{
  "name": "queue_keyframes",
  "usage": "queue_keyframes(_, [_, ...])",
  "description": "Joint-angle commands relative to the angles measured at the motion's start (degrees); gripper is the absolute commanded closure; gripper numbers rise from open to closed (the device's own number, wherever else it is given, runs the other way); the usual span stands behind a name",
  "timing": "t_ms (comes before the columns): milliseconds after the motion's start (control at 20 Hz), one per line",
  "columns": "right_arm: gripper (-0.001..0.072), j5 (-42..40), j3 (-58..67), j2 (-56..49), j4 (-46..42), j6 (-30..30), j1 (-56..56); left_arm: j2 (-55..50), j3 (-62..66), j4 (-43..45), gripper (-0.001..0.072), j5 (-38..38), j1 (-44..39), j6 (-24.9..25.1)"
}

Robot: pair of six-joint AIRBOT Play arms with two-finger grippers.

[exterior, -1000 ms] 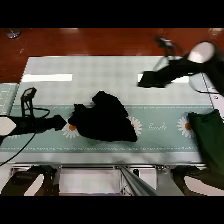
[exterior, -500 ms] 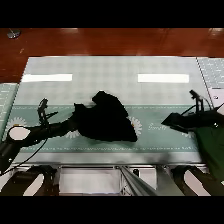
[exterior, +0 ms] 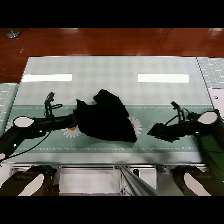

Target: Fold the shirts.

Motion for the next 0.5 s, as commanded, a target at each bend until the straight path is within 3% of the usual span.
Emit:
queue_keyframes(0, [0.0097, -5.70, 1.38, -6.91, 6.32, 0.61, 11.19, -0.59, 3.43, -0.48, 0.0684, -2.40, 0.00, 1.33])
queue_keyframes(350, [0.0114, -11.80, 13.27, -24.13, 14.53, 0.39, 25.16, -0.59, 3.54, -0.44, 0.0684, -4.02, -0.02, 1.33])
queue_keyframes(400, [0.0246, -11.96, 15.28, -25.88, 14.60, 0.42, 25.99, -0.59, 3.61, -0.44, 0.0683, -4.04, -0.02, 1.33])
queue_keyframes(450, [0.0444, -11.54, 17.00, -27.08, 14.60, 0.07, 26.18, -0.57, 3.69, -0.46, 0.0683, -4.04, -0.02, 1.31])
